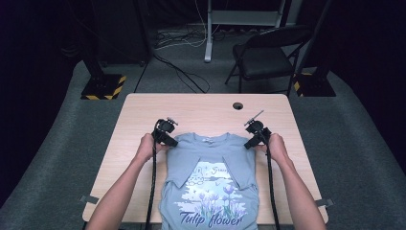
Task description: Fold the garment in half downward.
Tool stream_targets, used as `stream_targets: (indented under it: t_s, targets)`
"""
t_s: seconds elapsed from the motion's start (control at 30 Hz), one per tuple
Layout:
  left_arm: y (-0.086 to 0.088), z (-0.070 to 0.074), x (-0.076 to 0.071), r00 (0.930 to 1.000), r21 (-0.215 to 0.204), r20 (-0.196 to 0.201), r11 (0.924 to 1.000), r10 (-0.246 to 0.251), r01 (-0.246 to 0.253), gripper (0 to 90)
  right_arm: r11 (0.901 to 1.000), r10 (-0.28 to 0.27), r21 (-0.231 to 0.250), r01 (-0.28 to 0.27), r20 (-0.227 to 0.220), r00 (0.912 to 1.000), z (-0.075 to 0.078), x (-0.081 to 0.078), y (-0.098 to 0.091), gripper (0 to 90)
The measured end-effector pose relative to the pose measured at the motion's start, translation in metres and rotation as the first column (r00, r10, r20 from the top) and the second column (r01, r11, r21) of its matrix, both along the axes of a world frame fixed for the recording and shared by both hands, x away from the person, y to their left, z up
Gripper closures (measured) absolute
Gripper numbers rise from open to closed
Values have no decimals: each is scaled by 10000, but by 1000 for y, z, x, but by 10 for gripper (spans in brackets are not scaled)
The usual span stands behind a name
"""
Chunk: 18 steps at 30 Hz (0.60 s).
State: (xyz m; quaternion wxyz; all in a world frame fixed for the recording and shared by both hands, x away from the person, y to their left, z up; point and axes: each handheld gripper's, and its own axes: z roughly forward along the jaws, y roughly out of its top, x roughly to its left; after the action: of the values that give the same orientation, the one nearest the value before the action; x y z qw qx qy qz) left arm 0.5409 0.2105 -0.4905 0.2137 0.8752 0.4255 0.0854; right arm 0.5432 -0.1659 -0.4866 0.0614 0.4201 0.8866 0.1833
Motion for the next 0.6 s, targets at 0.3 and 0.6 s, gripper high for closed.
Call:
stream_targets:
  t_s: [0.3, 0.6]
  targets:
    - [-3, 0, -4, 9997, 82, 172, 9999, -153, 151, 812, 9993, -126, 353, 125, 4, 9999, -1, -3, -1, 796]
    - [-5, -1, -5, 9992, 162, 408, 9999, -24, 17, 820, 9977, -415, 542, 407, 142, 9990, -2, -6, -2, 812]
